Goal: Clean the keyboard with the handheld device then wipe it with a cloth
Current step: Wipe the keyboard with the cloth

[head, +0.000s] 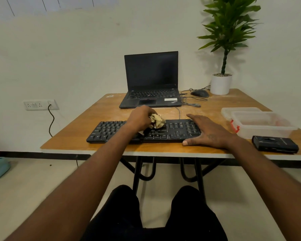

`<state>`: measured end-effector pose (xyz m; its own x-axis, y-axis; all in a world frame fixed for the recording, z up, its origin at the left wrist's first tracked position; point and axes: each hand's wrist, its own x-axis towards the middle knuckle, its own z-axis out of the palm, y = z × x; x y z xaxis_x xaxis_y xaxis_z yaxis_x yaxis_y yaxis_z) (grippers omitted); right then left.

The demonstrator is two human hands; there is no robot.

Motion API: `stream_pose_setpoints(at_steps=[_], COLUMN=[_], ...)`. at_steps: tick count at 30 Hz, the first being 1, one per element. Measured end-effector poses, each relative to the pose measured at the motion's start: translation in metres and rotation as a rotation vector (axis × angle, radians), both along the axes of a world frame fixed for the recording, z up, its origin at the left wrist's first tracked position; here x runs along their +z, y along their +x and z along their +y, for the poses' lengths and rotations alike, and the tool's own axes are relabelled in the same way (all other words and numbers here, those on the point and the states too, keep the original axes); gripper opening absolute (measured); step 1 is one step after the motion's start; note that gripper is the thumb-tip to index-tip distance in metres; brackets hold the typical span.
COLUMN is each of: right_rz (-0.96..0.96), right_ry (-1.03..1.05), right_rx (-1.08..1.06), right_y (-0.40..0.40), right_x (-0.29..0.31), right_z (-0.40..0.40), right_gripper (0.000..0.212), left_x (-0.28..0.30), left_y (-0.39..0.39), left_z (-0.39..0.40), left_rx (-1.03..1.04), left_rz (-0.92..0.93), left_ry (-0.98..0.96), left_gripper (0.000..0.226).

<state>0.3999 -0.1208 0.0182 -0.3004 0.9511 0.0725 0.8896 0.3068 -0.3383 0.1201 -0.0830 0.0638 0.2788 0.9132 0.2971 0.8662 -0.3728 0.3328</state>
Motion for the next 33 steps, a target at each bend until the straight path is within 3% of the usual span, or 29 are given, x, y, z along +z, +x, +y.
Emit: stream_pose_setpoints(at_steps=[5,23,33], right_rz=[-0.010,-0.015,-0.033], right_ry=[0.010,0.012,-0.025], right_rx=[0.005,-0.016,0.022], right_y=[0.000,0.000,0.005], right_x=[0.000,0.000,0.003], right_z=[-0.001,-0.002,0.001], right_gripper=[0.126,0.129,0.129], left_x=[0.002,0.003,0.001], left_y=[-0.036,0.019,-0.011], left_z=[0.013,0.023,0.030], left_rx=[0.113,-0.033,0.133], left_rz=[0.047,-0.094,0.046], left_ry=[-0.015,-0.116,0.006], left_gripper=[0.035,0.037,0.036])
